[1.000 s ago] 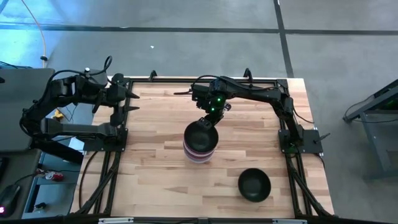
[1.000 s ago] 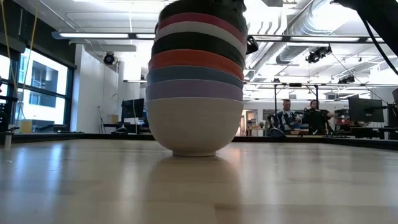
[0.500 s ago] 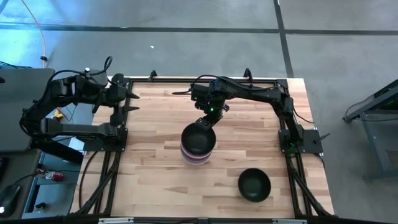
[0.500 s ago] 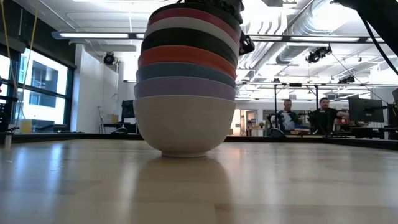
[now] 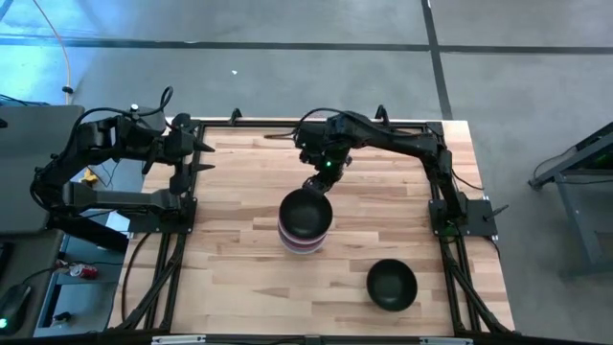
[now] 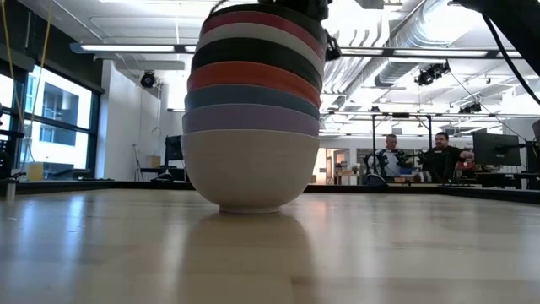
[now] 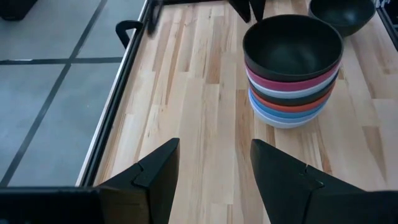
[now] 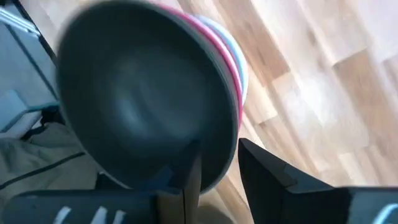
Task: Nest bowls inside each other
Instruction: Stack the black bowl on top of the top black bowl
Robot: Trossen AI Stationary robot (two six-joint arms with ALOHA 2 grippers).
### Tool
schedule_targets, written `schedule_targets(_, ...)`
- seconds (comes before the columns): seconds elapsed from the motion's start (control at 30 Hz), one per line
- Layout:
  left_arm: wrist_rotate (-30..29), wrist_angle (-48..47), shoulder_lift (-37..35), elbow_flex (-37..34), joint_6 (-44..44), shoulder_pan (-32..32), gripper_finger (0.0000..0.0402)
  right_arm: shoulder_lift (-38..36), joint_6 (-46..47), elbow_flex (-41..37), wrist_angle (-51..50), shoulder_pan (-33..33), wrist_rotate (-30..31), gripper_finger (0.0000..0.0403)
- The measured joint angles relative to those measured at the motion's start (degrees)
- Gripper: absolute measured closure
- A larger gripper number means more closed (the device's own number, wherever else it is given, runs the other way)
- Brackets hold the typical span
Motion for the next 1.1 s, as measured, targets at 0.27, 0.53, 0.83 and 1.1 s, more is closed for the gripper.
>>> schedule_targets(0.27,0.7,-2.7,-0.1,0.0,-1.3,0.0,0.0216,-3.2,-1.4,3.2,-3.3,0.7,0.7,0.0304)
schedule_targets(0.53,1.1,-4.3,-1.5,0.0,-2.4,0.0,0.0216,-7.7,-6.5,-1.8,-3.1,6.3,2.1,0.0304)
schedule_targets(0.83,1.1,-4.3,-3.8,0.0,-4.0,0.0,0.0216,-10.8,-5.8,-10.8,-3.0,16.2,4.6,0.0304)
schedule_targets(1.1,1.1,-4.2,-5.4,0.0,-5.6,0.0,0.0216,-18.0,5.4,-26.7,-3.0,24.1,11.0,0.0304)
